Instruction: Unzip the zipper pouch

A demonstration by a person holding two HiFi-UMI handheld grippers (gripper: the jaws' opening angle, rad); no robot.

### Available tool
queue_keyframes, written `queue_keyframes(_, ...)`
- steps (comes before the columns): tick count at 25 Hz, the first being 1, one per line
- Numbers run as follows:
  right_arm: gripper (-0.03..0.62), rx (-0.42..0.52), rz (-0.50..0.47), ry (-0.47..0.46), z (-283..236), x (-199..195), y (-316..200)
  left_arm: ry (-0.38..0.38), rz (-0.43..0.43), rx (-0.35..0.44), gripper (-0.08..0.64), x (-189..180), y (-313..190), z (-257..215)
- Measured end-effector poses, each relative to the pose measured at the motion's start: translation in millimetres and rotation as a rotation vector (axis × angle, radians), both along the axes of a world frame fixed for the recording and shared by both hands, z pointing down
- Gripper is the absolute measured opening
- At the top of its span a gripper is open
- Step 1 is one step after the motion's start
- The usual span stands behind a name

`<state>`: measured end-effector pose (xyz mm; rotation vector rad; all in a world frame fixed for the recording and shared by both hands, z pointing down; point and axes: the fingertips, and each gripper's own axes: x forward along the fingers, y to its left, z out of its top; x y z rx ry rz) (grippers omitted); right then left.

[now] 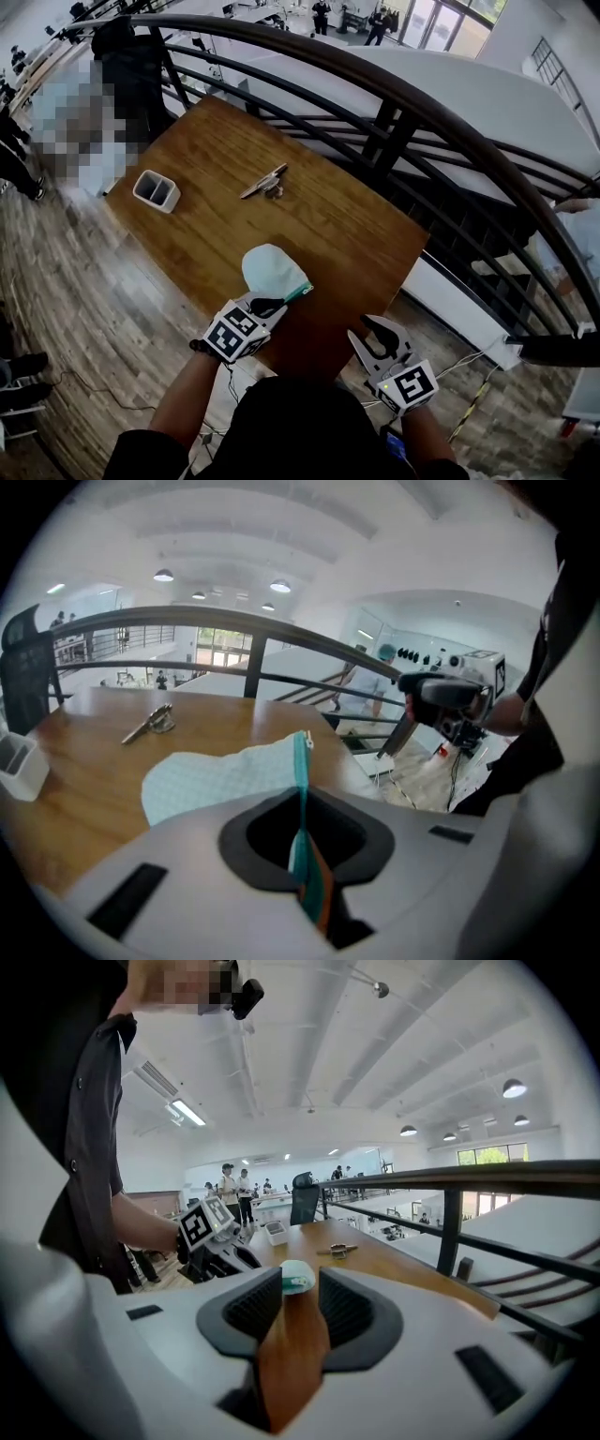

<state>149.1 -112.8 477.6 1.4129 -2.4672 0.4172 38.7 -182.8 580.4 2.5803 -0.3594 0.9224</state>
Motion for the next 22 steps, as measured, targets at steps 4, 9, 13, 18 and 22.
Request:
queue_keyframes(4,0.118,-0.003,-0.031,0.015,6,-2,1,0.034,0.072,0.054,0.028,12,11,-28)
queue_keyframes(9,0.119,0.003,-0.098,0.109,18,-5,-11,0.037,0.18,0.078,0.028,11,22,-47)
queue_keyframes(13,0.151,0.022,-0.269,0.201,36,-23,-17,0.044,0.285,0.068,0.028,3,32,-49)
queue_keyframes(18,0.195,0.042,-0.479,0.342,58,-50,-19,0.07,0.367,0.021,0.028,2,44,-56)
queue_keyframes(22,0.204,0.065,-0.561,0.398,64,-61,-22,0.071,0.363,0.001,0.029,2,44,-58)
